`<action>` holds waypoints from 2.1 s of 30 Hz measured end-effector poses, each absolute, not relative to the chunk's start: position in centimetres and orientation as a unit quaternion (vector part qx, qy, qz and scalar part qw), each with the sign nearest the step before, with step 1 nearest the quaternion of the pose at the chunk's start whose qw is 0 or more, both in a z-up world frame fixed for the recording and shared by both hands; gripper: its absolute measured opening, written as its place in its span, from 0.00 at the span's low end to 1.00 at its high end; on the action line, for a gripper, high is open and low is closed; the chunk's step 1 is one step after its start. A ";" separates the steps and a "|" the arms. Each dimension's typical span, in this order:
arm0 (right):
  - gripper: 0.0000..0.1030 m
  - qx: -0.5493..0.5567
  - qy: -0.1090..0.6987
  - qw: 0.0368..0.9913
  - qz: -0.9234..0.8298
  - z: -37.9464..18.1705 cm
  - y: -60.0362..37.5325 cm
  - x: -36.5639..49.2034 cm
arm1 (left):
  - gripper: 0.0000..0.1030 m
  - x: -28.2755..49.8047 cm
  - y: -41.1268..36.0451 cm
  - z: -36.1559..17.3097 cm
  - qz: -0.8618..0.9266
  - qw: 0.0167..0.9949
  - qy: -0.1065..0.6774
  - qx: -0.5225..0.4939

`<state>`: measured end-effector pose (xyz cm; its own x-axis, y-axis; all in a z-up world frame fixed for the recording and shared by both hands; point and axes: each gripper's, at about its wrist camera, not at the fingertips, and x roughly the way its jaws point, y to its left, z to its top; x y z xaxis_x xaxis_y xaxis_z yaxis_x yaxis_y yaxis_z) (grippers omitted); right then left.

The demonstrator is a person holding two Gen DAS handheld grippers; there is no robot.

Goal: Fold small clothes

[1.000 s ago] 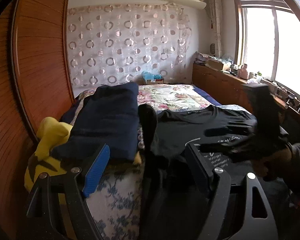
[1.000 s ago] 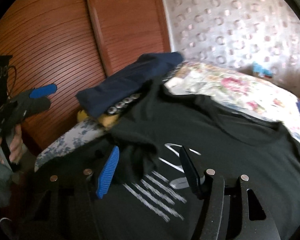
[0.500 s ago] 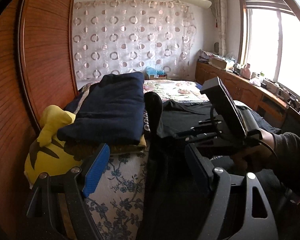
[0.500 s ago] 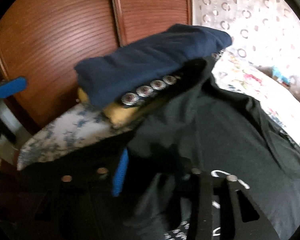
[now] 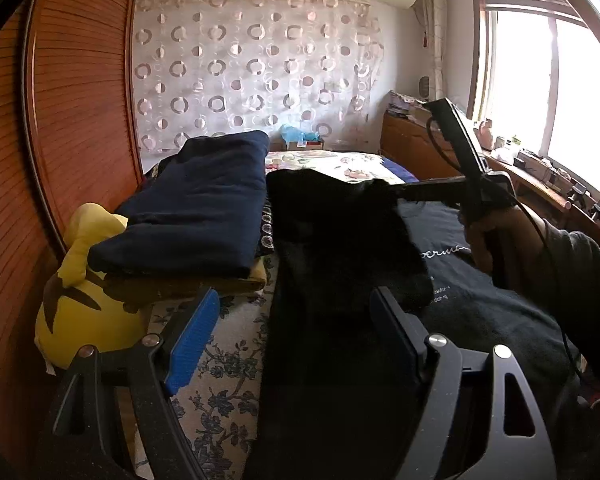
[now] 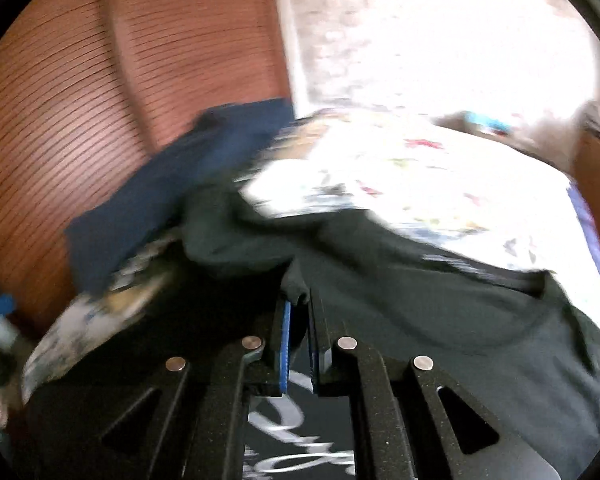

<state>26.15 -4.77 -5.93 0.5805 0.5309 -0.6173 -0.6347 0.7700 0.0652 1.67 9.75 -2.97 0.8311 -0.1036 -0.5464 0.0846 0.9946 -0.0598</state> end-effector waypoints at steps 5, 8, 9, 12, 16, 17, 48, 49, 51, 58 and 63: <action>0.53 -0.079 0.324 0.894 0.299 -6.9 -5.4 26.8 | 0.76 1.8 9.4 -3.0 -0.050 0.956 0.290 -0.017; 0.56 -0.090 0.319 0.898 0.288 -6.8 -5.5 26.0 | 0.76 1.9 9.1 -3.1 -0.055 0.955 0.292 -0.018; 0.56 -0.093 0.315 0.899 0.290 -6.8 -5.6 25.6 | 0.76 1.9 9.0 -3.2 -0.056 0.954 0.293 -0.016; 0.57 -0.101 0.308 0.900 0.292 -6.7 -6.0 25.2 | 0.76 2.1 8.6 -3.4 -0.060 0.953 0.295 -0.016; 0.57 -0.103 0.311 0.898 0.294 -5.6 -8.5 23.6 | 0.76 2.4 8.2 -3.6 -0.064 0.952 0.298 -0.018; 0.57 -0.101 0.312 0.897 0.296 -5.9 -9.0 23.6 | 0.76 2.6 8.0 -3.7 -0.066 0.951 0.300 -0.018; 0.52 -0.091 0.370 0.891 0.247 -6.5 -15.1 28.8 | 0.76 5.9 6.0 -5.8 -0.074 0.937 0.341 -0.012; 0.52 -0.085 0.366 0.892 0.251 -6.2 -15.8 28.4 | 0.76 6.0 5.8 -5.6 -0.074 0.937 0.341 -0.011; 0.52 -0.066 0.357 0.894 0.264 -5.7 -17.4 26.8 | 0.76 6.2 5.5 -5.5 -0.078 0.937 0.340 -0.010; 0.53 -0.069 0.342 0.904 0.246 -7.0 -25.0 20.6 | 0.76 8.2 4.7 -5.3 -0.094 0.933 0.348 -0.004; 0.53 -0.093 0.363 0.901 0.220 -9.8 -29.3 17.5 | 0.66 11.0 4.7 -4.4 -0.095 0.931 0.353 0.012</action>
